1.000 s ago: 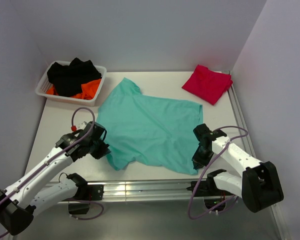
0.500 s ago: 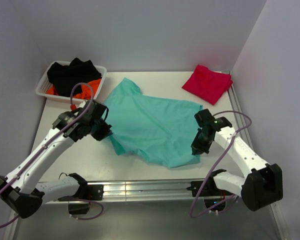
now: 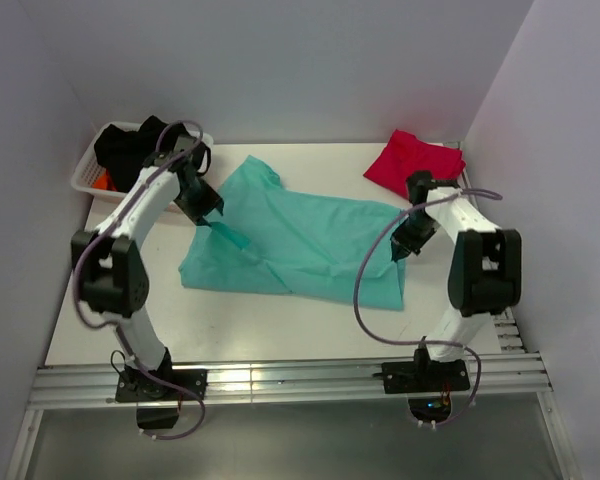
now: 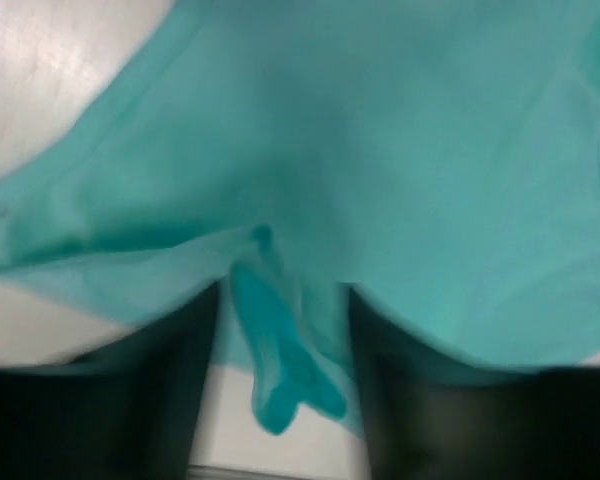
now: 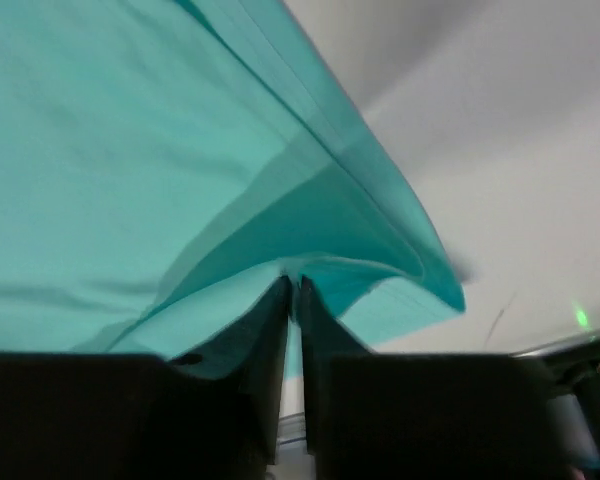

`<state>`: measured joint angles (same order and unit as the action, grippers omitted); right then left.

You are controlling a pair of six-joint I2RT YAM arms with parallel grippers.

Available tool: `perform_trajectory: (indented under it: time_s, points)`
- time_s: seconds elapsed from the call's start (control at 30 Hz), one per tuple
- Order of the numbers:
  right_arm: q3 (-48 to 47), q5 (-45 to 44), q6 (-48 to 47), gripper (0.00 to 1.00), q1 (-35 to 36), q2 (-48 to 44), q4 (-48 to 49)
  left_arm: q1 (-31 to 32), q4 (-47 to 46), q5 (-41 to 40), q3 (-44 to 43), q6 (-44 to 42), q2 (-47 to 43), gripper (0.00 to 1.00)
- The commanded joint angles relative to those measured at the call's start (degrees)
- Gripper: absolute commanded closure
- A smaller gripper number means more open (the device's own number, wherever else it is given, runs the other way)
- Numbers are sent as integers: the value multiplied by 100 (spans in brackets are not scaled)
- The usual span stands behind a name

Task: Fold and stack the t-shirts
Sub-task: Fold the tshirt

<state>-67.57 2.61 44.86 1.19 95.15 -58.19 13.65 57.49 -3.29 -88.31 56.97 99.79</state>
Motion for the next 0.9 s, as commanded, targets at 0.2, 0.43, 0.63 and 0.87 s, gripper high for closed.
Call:
perform_trajectory:
  time_s: [0.2, 0.43, 0.63, 0.87]
  points:
    - [-1873, -226, 128, 3, -75, 1225, -332, -310, 456, 443, -2990, -986, 1958, 0]
    - [-1427, -393, 58, 3, -58, 14, -500, -319, 280, 391, -1727, -845, 359, 1]
    - [380, 185, 66, 5, 21, -1786, -430, -319, -133, 399, 1187, -556, -1363, 3]
    - [1957, 354, 751, 8, 1286, -2326, 211, -293, -686, 601, 3152, -318, -2349, 7]
